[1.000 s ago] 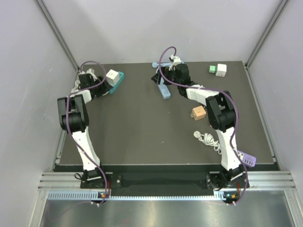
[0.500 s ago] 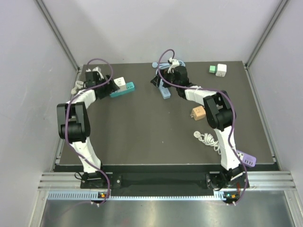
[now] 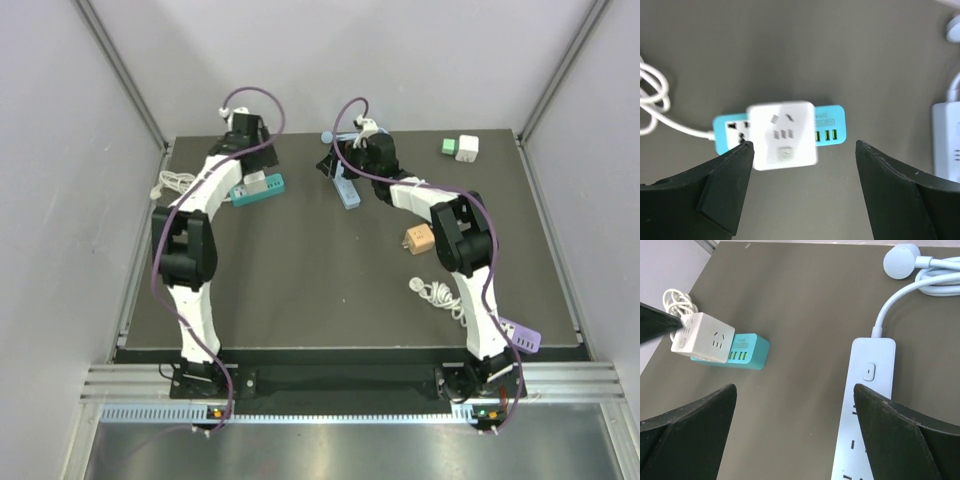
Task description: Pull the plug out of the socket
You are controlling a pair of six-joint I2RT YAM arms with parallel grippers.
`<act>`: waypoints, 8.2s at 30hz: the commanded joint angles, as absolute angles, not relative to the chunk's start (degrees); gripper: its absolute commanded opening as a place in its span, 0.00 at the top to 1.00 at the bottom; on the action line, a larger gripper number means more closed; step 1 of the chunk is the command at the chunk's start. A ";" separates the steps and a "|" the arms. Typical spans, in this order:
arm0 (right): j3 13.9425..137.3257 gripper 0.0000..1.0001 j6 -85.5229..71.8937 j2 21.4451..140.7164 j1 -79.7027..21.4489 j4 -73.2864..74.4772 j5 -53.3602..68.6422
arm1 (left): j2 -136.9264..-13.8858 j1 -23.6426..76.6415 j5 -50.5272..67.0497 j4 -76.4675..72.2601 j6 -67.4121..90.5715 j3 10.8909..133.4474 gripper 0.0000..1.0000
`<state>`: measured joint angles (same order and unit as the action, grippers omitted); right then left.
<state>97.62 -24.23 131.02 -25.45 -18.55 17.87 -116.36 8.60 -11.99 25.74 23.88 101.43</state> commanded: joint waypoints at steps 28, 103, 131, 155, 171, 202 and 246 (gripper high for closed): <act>108.36 0.05 -26.89 138.42 -28.47 -16.43 23.37 | -121.74 11.25 -18.37 25.41 24.79 98.89 0.89; 136.40 1.00 -41.75 158.11 -35.77 3.95 11.78 | -95.98 10.65 5.70 11.34 31.37 73.92 1.00; 136.67 0.53 -40.17 159.44 -34.72 -5.19 18.89 | -89.65 5.01 7.20 21.71 25.93 71.64 1.00; 99.77 0.00 -24.00 118.32 -16.27 -3.42 18.37 | -111.95 29.08 24.51 4.67 37.96 75.14 1.00; 87.27 0.00 -27.51 115.14 -4.57 -10.55 21.62 | -114.61 33.13 26.56 -2.65 39.21 73.30 0.34; 83.93 0.00 -29.00 115.13 -2.46 -5.89 -5.88 | -118.27 31.11 8.86 -28.46 22.07 93.24 0.11; 140.10 0.01 -30.23 150.20 6.15 22.15 -5.81 | -131.84 24.79 22.50 -39.02 22.15 96.59 0.38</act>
<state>137.05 -30.70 148.77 6.37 21.54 -6.28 -131.90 25.21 21.12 -34.57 21.54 94.50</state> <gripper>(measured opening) 0.992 0.620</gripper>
